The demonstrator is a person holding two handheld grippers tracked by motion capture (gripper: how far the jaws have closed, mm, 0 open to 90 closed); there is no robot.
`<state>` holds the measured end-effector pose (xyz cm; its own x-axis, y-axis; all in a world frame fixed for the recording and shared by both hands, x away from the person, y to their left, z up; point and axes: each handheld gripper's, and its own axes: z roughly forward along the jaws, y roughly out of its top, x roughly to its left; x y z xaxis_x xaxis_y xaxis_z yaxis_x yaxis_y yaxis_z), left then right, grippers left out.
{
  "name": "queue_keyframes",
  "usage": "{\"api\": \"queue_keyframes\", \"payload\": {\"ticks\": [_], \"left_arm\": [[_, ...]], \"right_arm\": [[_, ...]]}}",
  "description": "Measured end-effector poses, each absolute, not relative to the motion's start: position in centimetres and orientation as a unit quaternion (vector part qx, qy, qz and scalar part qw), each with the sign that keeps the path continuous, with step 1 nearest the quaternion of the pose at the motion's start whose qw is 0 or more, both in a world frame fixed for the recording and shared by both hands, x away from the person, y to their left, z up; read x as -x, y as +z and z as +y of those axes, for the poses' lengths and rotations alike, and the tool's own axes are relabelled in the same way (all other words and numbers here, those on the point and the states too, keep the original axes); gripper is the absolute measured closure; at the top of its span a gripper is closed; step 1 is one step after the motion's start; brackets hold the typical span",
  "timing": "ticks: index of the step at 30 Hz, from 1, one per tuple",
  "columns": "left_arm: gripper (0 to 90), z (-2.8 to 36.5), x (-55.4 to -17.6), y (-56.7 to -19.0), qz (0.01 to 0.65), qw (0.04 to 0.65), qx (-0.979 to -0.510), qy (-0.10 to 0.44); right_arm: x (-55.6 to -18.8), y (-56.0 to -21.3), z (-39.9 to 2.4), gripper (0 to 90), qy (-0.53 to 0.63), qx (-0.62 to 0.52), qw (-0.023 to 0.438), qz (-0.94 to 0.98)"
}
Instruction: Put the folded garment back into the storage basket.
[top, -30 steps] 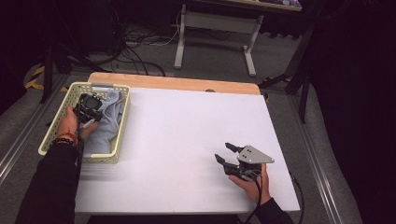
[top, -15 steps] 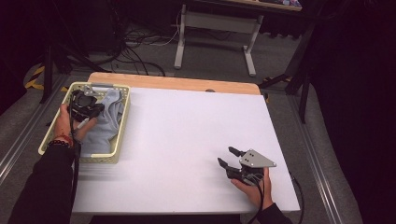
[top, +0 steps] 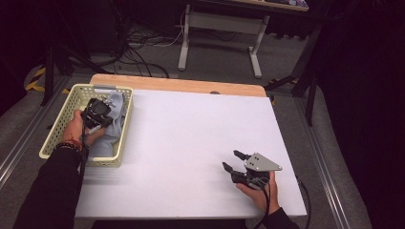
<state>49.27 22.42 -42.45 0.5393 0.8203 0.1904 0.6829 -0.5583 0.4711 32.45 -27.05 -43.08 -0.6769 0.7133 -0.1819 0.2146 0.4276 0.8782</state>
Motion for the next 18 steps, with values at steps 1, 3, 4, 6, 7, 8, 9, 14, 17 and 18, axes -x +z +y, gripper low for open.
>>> {"api": "queue_keyframes", "payload": {"ticks": [1, 3, 4, 6, 7, 8, 9, 14, 17, 18], "left_arm": [[86.9, 22.3, -49.3, -42.5, 0.434, 0.167, -0.862, 0.202], [87.3, 22.0, -49.3, -42.5, 0.43, 0.158, -0.865, 0.205], [87.3, 22.0, -49.3, -42.5, 0.43, 0.158, -0.865, 0.205], [87.3, 21.9, -49.4, -42.6, 0.43, 0.156, -0.865, 0.207], [87.3, 22.0, -49.4, -42.5, 0.434, 0.161, -0.863, 0.203], [87.3, 22.1, -49.3, -42.4, 0.435, 0.164, -0.861, 0.204], [86.8, 22.1, -49.3, -42.3, 0.435, 0.165, -0.861, 0.208], [83.2, 22.5, -48.9, -41.3, 0.439, 0.195, -0.848, 0.224], [80.8, 22.7, -48.6, -40.7, 0.441, 0.209, -0.84, 0.237], [80.8, 22.7, -48.5, -40.6, 0.444, 0.216, -0.836, 0.241]], "right_arm": [[-32.5, -43.1, -27.0, 41.1, 0.448, -0.29, 0.278, 0.799], [-32.5, -43.1, -27.0, 41.0, 0.447, -0.289, 0.277, 0.8], [-32.5, -43.1, -27.0, 41.0, 0.447, -0.289, 0.277, 0.8], [-32.5, -43.2, -27.0, 40.9, 0.444, -0.289, 0.276, 0.802], [-32.5, -43.3, -27.0, 40.7, 0.443, -0.288, 0.276, 0.803], [-32.5, -43.2, -27.0, 40.6, 0.443, -0.287, 0.276, 0.803], [-32.5, -43.2, -27.0, 40.6, 0.444, -0.288, 0.276, 0.802], [-32.5, -43.0, -27.1, 40.4, 0.447, -0.289, 0.278, 0.799], [-32.5, -43.0, -27.1, 40.4, 0.447, -0.29, 0.28, 0.798], [-32.5, -43.0, -27.1, 40.4, 0.447, -0.29, 0.28, 0.798]]}}
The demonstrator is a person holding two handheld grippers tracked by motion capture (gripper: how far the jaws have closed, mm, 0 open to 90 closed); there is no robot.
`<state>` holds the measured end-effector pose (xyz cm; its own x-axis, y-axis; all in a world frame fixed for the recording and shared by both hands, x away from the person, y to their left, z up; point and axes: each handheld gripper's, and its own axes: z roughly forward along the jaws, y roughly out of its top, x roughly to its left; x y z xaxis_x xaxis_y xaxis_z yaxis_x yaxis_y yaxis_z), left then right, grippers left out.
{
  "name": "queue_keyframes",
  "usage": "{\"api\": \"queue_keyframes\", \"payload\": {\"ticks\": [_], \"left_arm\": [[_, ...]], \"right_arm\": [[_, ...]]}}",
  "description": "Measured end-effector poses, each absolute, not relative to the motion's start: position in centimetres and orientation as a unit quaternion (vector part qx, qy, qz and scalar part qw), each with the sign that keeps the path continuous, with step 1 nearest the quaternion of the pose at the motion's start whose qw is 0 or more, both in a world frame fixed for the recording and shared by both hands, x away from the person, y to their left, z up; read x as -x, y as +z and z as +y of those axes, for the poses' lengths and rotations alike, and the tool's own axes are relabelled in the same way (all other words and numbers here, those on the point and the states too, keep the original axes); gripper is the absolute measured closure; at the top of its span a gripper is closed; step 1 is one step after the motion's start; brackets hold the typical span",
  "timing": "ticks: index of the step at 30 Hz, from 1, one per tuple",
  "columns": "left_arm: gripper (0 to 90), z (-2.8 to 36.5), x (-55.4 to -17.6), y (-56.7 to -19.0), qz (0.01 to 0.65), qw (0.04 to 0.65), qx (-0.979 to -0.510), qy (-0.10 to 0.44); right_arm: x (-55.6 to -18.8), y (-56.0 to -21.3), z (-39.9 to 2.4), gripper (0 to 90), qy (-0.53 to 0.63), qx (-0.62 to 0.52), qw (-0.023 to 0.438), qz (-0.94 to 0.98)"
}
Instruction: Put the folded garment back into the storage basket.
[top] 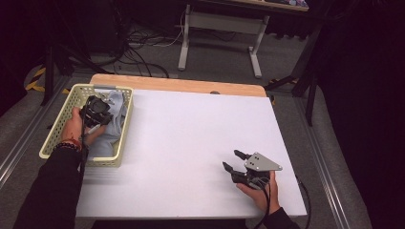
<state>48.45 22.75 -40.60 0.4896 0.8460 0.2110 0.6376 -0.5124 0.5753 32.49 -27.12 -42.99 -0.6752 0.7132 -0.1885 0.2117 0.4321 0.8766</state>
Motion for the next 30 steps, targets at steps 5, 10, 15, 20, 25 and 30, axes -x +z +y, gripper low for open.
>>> {"api": "queue_keyframes", "payload": {"ticks": [5, 10, 15, 20, 25, 30], "left_arm": [[80.3, 22.8, -48.1, -40.1, 0.44, 0.23, -0.83, 0.254], [80.2, 23.0, -47.9, -39.7, 0.442, 0.248, -0.818, 0.273], [78.6, 23.1, -47.3, -39.0, 0.447, 0.282, -0.799, 0.288], [77.1, 22.9, -46.3, -38.2, 0.438, 0.316, -0.788, 0.297], [76.2, 22.7, -45.5, -37.9, 0.428, 0.332, -0.784, 0.304], [75.7, 22.5, -44.9, -37.8, 0.422, 0.341, -0.782, 0.306]], "right_arm": [[-32.4, -43.0, -27.1, 40.4, 0.448, -0.288, 0.282, 0.798], [-32.4, -42.9, -27.1, 39.9, 0.448, -0.287, 0.284, 0.797], [-32.3, -42.8, -27.0, 38.8, 0.452, -0.285, 0.286, 0.796], [-32.2, -42.7, -26.8, 38.3, 0.453, -0.282, 0.288, 0.795], [-32.1, -42.6, -26.6, 37.9, 0.454, -0.28, 0.286, 0.796], [-32.1, -42.7, -26.4, 37.9, 0.452, -0.278, 0.284, 0.799]]}}
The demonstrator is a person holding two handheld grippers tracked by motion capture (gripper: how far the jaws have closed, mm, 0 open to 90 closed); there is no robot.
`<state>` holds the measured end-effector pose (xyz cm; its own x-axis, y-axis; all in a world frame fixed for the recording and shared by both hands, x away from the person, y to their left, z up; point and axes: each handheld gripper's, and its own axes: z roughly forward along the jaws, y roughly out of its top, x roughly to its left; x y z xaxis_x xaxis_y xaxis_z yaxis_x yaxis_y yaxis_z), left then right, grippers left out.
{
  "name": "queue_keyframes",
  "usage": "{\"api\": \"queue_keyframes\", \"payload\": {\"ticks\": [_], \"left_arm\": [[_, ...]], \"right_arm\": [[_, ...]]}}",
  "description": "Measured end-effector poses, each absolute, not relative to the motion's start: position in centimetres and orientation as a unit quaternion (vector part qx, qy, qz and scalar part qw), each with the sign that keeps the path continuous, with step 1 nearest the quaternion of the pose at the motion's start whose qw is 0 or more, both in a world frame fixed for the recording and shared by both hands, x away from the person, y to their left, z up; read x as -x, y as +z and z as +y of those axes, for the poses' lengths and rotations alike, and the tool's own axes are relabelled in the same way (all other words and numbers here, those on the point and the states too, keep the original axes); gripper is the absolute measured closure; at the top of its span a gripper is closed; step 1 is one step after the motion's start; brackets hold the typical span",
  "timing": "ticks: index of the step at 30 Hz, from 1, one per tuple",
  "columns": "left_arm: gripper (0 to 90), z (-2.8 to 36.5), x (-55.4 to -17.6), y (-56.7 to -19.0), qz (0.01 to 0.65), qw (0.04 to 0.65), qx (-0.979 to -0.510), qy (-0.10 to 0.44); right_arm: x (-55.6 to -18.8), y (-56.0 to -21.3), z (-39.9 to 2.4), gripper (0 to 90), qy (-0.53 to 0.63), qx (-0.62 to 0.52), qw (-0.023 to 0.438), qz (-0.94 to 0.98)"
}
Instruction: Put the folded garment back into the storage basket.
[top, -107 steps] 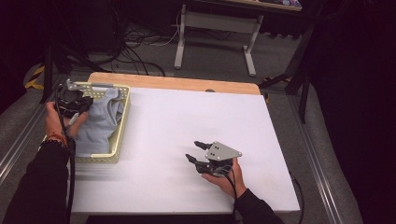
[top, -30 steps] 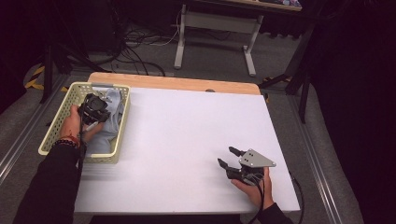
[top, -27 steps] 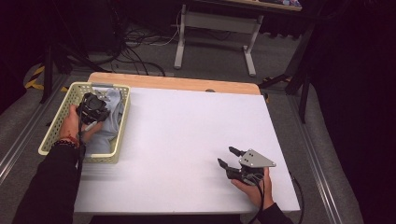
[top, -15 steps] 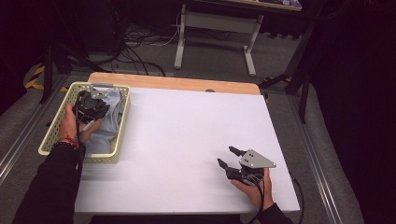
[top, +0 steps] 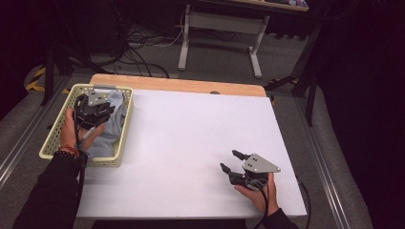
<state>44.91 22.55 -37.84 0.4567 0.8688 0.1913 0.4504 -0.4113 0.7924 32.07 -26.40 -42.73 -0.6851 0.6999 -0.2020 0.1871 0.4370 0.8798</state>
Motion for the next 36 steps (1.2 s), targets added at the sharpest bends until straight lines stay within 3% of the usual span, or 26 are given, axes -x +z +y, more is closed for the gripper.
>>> {"api": "queue_keyframes", "payload": {"ticks": [21, 36], "left_arm": [[70.7, 20.1, -42.2, -37.1, 0.377, 0.404, -0.77, 0.321], [52.2, 18.1, -40.3, -36.6, 0.35, 0.444, -0.758, 0.326]], "right_arm": [[-32.0, -42.8, -26.0, 37.1, 0.451, -0.275, 0.279, 0.802], [-32.0, -42.8, -26.0, 36.2, 0.453, -0.275, 0.278, 0.801]]}}
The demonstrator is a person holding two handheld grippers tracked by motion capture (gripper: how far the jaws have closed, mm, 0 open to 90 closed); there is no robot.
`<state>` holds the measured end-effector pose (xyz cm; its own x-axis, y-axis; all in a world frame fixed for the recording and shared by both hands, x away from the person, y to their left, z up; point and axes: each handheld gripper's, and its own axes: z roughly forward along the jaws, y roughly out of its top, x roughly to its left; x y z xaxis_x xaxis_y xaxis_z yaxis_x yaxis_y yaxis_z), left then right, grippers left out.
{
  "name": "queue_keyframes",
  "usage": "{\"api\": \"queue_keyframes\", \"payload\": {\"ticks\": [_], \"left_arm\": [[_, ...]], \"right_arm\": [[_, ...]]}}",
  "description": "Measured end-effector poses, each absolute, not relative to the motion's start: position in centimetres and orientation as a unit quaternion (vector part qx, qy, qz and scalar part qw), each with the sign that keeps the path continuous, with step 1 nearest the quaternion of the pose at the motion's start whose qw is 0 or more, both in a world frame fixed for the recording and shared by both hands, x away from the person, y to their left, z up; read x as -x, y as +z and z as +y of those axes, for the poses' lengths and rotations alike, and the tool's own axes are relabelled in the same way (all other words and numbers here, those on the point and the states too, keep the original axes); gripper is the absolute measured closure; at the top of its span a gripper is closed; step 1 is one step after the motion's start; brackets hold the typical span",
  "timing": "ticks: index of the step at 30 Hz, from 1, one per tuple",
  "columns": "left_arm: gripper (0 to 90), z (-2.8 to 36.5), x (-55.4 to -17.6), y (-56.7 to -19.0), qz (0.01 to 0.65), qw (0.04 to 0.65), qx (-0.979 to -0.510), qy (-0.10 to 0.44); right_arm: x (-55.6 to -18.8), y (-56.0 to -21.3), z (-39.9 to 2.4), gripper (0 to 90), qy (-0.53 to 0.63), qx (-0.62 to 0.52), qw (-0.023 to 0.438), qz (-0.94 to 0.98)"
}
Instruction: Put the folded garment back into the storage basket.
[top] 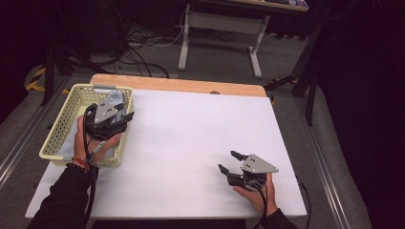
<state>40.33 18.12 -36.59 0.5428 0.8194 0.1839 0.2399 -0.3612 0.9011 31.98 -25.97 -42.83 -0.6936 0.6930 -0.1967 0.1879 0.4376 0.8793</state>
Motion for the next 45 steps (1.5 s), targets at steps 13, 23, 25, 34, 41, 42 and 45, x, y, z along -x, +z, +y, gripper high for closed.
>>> {"api": "queue_keyframes", "payload": {"ticks": [13, 23, 25, 34, 41, 42, 45], "left_arm": [[39.2, 15.9, -39.2, -36.8, 0.324, 0.452, -0.761, 0.333], [20.5, 13.4, -38.9, -37.3, 0.308, 0.461, -0.764, 0.33], [17.3, 12.9, -38.7, -37.4, 0.299, 0.463, -0.767, 0.328], [12.7, 11.7, -37.8, -37.6, 0.28, 0.481, -0.767, 0.319], [9.9, 10.9, -37.3, -38.1, 0.262, 0.489, -0.773, 0.307], [9.8, 10.6, -37.2, -38.3, 0.258, 0.488, -0.776, 0.305], [9.7, 10.5, -37.0, -38.5, 0.255, 0.489, -0.778, 0.301]], "right_arm": [[-31.9, -42.8, -25.8, 34.8, 0.455, -0.274, 0.277, 0.801], [-31.9, -42.9, -25.6, 32.9, 0.451, -0.27, 0.272, 0.806], [-31.8, -42.9, -25.5, 32.7, 0.451, -0.267, 0.272, 0.807], [-31.6, -42.8, -25.3, 31.3, 0.455, -0.26, 0.272, 0.807], [-31.5, -42.8, -25.2, 30.1, 0.456, -0.258, 0.276, 0.806], [-31.5, -42.7, -25.3, 29.9, 0.457, -0.258, 0.276, 0.805], [-31.4, -42.7, -25.3, 29.6, 0.457, -0.258, 0.277, 0.805]]}}
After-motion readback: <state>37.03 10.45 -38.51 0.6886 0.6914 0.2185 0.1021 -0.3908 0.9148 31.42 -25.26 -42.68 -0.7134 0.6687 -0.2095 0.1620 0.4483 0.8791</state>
